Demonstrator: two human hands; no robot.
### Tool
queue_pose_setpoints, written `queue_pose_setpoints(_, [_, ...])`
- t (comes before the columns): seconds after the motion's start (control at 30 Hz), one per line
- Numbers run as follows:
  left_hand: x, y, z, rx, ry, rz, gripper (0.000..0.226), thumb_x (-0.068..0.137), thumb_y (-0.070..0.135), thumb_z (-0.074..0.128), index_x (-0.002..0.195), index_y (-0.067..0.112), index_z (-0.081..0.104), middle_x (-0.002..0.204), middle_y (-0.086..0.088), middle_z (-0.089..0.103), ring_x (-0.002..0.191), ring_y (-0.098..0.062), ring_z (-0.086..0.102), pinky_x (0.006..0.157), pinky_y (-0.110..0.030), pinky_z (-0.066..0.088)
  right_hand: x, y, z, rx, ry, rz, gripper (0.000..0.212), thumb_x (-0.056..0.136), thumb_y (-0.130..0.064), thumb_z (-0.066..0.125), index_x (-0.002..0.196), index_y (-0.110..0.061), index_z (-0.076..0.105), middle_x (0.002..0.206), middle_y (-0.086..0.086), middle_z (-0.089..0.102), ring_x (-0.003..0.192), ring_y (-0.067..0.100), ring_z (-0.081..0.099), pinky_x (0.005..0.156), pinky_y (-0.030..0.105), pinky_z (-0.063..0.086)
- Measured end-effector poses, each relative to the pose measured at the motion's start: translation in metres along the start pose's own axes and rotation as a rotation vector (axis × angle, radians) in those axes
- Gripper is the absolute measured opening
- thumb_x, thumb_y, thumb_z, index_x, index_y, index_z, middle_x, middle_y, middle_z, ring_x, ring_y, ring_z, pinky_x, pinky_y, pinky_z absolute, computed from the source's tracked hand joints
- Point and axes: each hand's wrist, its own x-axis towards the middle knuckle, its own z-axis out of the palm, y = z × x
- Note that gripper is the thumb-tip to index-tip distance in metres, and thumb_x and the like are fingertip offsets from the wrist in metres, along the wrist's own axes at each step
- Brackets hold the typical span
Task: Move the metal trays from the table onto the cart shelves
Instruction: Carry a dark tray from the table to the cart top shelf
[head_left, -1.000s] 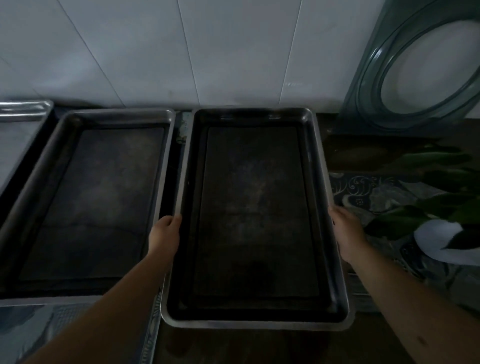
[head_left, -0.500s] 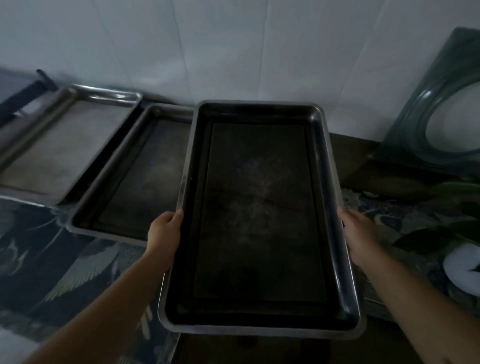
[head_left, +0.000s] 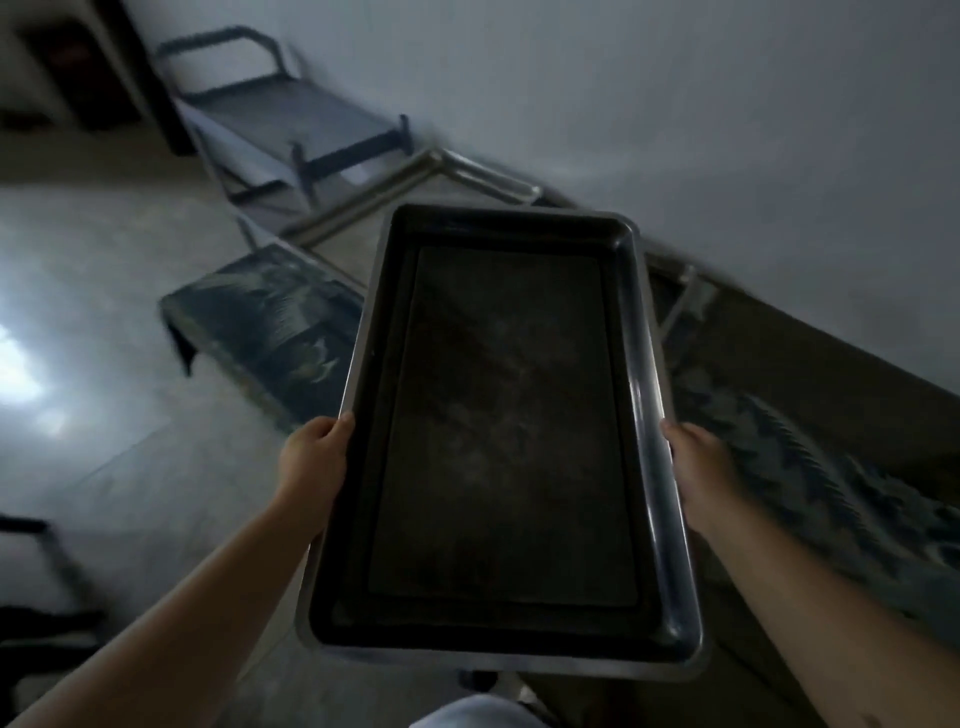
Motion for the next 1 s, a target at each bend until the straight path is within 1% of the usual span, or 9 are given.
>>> queue_pose_setpoints(0.07, [-0.003,-0.020,-0.051,-0.045,0.070,-0.025,0.035,0.098,0.037,0.057,0.078,0.012,0.070,0.071,-0.012,0.067,0.068,-0.026,0.063,0.066,-0.038,0.050,-0.019,-0.017,0.047,-0.036,-0.079,-0.030,0.025,0.094,-0.031,0.056,0.091,-0.009,0.066,0.090,0.013,0.064,0.084,0.027,0.060,0.068,0.033,0.044])
queue_pose_setpoints(0.13, [-0.011,-0.042,-0.100,-0.100,0.142,-0.056,0.036,0.099,0.035,0.057,0.075,0.011,0.069,0.064,-0.008,0.064,0.061,-0.023,0.061,0.061,-0.035,0.048,-0.040,-0.031,0.093,-0.086,-0.172,-0.060,0.027,0.094,-0.033,0.056,0.090,-0.008,0.066,0.090,0.015,0.063,0.082,0.029,0.060,0.070,0.035,0.045])
queue_pose_setpoints(0.23, [-0.027,-0.074,-0.167,-0.160,0.267,-0.081,0.036,0.100,0.031,0.057,0.071,0.012,0.067,0.055,0.000,0.059,0.053,-0.015,0.056,0.055,-0.031,0.044,-0.072,-0.049,0.157,-0.190,-0.301,-0.108,0.031,0.095,-0.036,0.054,0.091,-0.008,0.066,0.085,0.015,0.063,0.074,0.027,0.060,0.061,0.032,0.044])
queue_pose_setpoints(0.3, [-0.040,-0.090,-0.209,-0.176,0.349,-0.095,0.037,0.100,0.029,0.057,0.068,0.013,0.066,0.054,0.002,0.059,0.055,-0.016,0.055,0.054,-0.030,0.043,-0.095,-0.058,0.198,-0.232,-0.378,-0.128,0.029,0.093,-0.037,0.055,0.091,-0.011,0.067,0.082,0.013,0.065,0.070,0.027,0.061,0.057,0.030,0.044])
queue_pose_setpoints(0.47, [-0.074,-0.129,-0.290,-0.210,0.497,-0.171,0.035,0.098,0.036,0.058,0.078,0.011,0.071,0.077,-0.014,0.071,0.077,-0.032,0.069,0.075,-0.046,0.057,-0.145,-0.065,0.288,-0.225,-0.513,-0.206,0.030,0.094,-0.033,0.055,0.090,-0.007,0.068,0.088,0.015,0.068,0.079,0.029,0.064,0.072,0.039,0.050])
queue_pose_setpoints(0.63, [-0.093,-0.157,-0.332,-0.244,0.580,-0.241,0.037,0.098,0.038,0.057,0.083,0.009,0.072,0.086,-0.018,0.073,0.083,-0.037,0.071,0.080,-0.057,0.058,-0.169,-0.068,0.355,-0.220,-0.626,-0.249,0.034,0.095,-0.030,0.056,0.090,0.002,0.065,0.081,0.016,0.065,0.072,0.028,0.062,0.065,0.035,0.049])
queue_pose_setpoints(0.73, [-0.091,-0.166,-0.344,-0.262,0.621,-0.280,0.036,0.099,0.038,0.056,0.084,0.010,0.072,0.086,-0.016,0.073,0.082,-0.034,0.071,0.080,-0.057,0.059,-0.172,-0.074,0.385,-0.253,-0.689,-0.265,0.033,0.095,-0.032,0.056,0.084,-0.002,0.067,0.079,0.014,0.067,0.069,0.028,0.065,0.064,0.034,0.051])
queue_pose_setpoints(0.8, [-0.085,-0.167,-0.347,-0.268,0.650,-0.300,0.037,0.099,0.039,0.056,0.085,0.008,0.072,0.086,-0.017,0.073,0.081,-0.035,0.071,0.079,-0.057,0.059,-0.170,-0.080,0.405,-0.264,-0.729,-0.277,0.030,0.095,-0.031,0.056,0.084,-0.006,0.069,0.082,0.013,0.071,0.075,0.029,0.068,0.067,0.035,0.054])
queue_pose_setpoints(1.0, [-0.060,-0.161,-0.351,-0.311,0.733,-0.352,0.036,0.100,0.037,0.056,0.086,0.008,0.072,0.086,-0.017,0.073,0.081,-0.035,0.072,0.076,-0.055,0.061,-0.155,-0.106,0.467,-0.315,-0.828,-0.313,0.035,0.096,-0.033,0.055,0.085,-0.002,0.067,0.090,0.024,0.070,0.086,0.040,0.069,0.078,0.051,0.057])
